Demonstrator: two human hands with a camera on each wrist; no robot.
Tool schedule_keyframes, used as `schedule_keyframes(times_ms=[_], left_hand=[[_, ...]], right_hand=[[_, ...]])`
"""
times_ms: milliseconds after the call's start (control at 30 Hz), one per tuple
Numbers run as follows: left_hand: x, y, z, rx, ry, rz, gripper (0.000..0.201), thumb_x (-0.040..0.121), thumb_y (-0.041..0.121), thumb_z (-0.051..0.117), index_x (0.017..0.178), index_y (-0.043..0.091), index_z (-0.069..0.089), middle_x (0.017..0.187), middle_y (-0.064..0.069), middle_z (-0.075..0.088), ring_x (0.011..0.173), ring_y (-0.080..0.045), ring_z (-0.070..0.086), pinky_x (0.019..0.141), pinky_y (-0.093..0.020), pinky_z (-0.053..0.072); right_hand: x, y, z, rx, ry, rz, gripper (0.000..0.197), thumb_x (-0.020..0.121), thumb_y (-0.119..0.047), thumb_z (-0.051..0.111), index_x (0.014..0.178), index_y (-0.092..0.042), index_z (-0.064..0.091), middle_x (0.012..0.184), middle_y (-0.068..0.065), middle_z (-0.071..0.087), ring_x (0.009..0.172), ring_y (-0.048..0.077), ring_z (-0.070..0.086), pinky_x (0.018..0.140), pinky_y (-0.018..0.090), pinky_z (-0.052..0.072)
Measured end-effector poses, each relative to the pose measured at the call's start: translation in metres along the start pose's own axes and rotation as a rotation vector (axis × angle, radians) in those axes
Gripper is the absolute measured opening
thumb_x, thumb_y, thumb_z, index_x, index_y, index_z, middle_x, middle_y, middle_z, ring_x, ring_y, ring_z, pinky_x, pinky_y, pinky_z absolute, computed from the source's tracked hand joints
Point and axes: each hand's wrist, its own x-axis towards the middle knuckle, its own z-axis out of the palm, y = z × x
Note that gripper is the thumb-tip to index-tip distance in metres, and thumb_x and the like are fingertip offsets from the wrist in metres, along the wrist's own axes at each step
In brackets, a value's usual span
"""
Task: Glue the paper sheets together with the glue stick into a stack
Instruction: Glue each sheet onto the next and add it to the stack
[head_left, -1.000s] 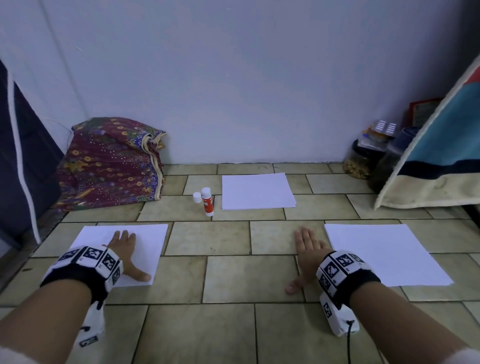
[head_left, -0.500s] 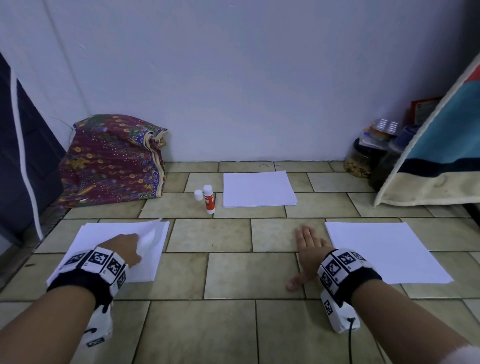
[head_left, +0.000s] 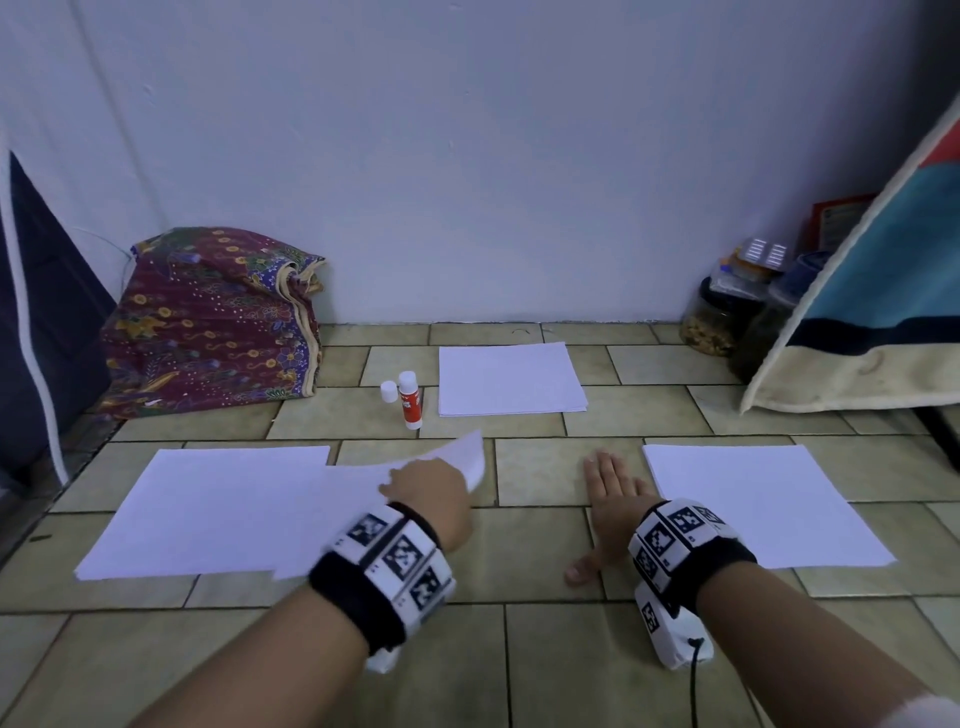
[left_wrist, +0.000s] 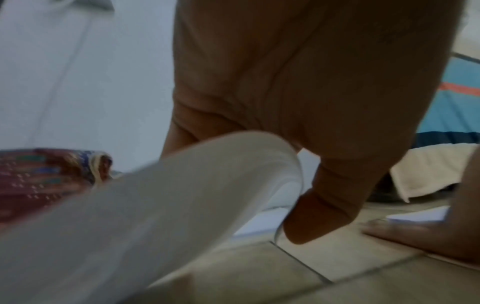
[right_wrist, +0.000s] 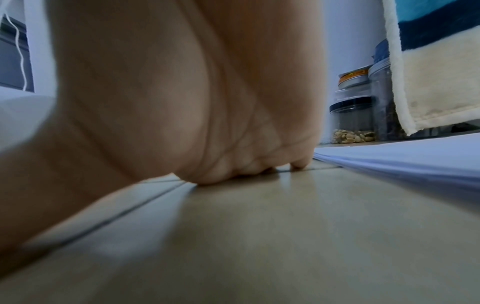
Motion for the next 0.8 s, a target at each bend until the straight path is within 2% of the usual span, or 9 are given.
schedule_keyframes(times_ms=[133,200,300,367,467,567,667,733,800], left_hand=[[-0.002,0.027,0.019,-0.061,-0.054,0.043,0.043,0.099,0.021,0.041,0.139,0.004,0.042,0.146,-0.014,0.039,0.134,-0.033,0.039,0.113,-0.044,0.030],[-0.005,0.030,0.024,-0.093,-0.050,0.109,0.060,0.094,0.047,0.051,0.137,0.006,0.043,0.142,-0.012,0.043,0.129,-0.031,0.043,0.109,-0.045,0.034],[-0.008,0.024,0.022,-0.064,-0.008,0.210,0.083,0.081,0.078,0.041,0.122,0.007,0.054,0.126,-0.010,0.054,0.115,-0.028,0.052,0.097,-0.038,0.041],[-0.006,0.017,0.019,-0.025,-0.003,0.268,0.080,0.083,0.077,0.037,0.116,0.006,0.056,0.122,-0.010,0.054,0.112,-0.027,0.050,0.090,-0.034,0.039],[0.001,0.002,0.015,0.022,-0.005,0.361,0.063,0.088,0.054,0.058,0.130,0.009,0.047,0.131,-0.010,0.044,0.120,-0.027,0.043,0.094,-0.035,0.040],[0.010,-0.011,0.019,0.013,-0.002,0.412,0.075,0.081,0.040,0.072,0.141,0.016,0.034,0.137,-0.007,0.035,0.125,-0.024,0.036,0.096,-0.038,0.044],[0.019,-0.022,0.026,-0.048,0.002,0.389,0.090,0.077,0.048,0.074,0.146,0.020,0.025,0.146,-0.007,0.024,0.135,-0.027,0.024,0.103,-0.044,0.038],[0.023,-0.028,0.032,-0.092,-0.087,0.351,0.101,0.079,0.051,0.071,0.153,0.023,0.008,0.159,-0.006,0.002,0.145,-0.035,0.002,0.112,-0.056,0.023],[0.027,-0.030,0.036,-0.095,-0.159,0.330,0.104,0.083,0.054,0.066,0.153,0.030,-0.006,0.160,0.000,-0.018,0.145,-0.041,-0.014,0.113,-0.063,0.010]], right_hand=[[0.000,0.001,-0.001,0.001,-0.004,-0.003,0.150,0.059,-0.074,0.071,0.141,-0.005,-0.034,0.149,0.012,-0.039,0.140,0.025,-0.032,0.117,0.043,-0.009],[0.002,0.001,-0.001,0.002,-0.010,-0.007,0.151,0.058,-0.074,0.071,0.141,-0.006,-0.035,0.149,0.012,-0.040,0.140,0.026,-0.032,0.117,0.043,-0.009],[0.003,0.001,0.000,-0.020,-0.009,-0.002,0.150,0.059,-0.074,0.071,0.140,-0.006,-0.035,0.148,0.012,-0.040,0.140,0.026,-0.032,0.119,0.044,-0.008],[0.004,0.002,0.001,-0.024,0.000,-0.005,0.150,0.058,-0.074,0.071,0.140,-0.007,-0.036,0.148,0.012,-0.041,0.140,0.026,-0.032,0.119,0.044,-0.007],[0.006,0.006,-0.001,-0.022,0.008,-0.021,0.151,0.057,-0.075,0.071,0.141,-0.007,-0.034,0.150,0.011,-0.038,0.142,0.027,-0.029,0.119,0.044,-0.005],[0.003,0.011,-0.012,-0.029,-0.018,-0.044,0.145,0.060,-0.076,0.068,0.146,-0.007,-0.027,0.154,0.009,-0.031,0.146,0.026,-0.018,0.120,0.046,0.008],[0.000,0.011,-0.038,-0.040,-0.010,-0.049,0.117,0.068,-0.070,0.067,0.150,-0.006,0.013,0.159,0.009,0.012,0.144,0.025,0.023,0.112,0.041,0.031],[-0.002,0.003,-0.056,-0.083,0.126,-0.051,0.076,0.072,-0.069,0.065,0.116,-0.009,0.053,0.121,0.005,0.057,0.108,0.023,0.056,0.089,0.035,0.048],[-0.001,-0.011,-0.071,-0.069,0.285,-0.036,0.059,0.077,-0.068,0.061,0.087,-0.010,0.054,0.089,0.000,0.058,0.084,0.020,0.057,0.071,0.029,0.045]])
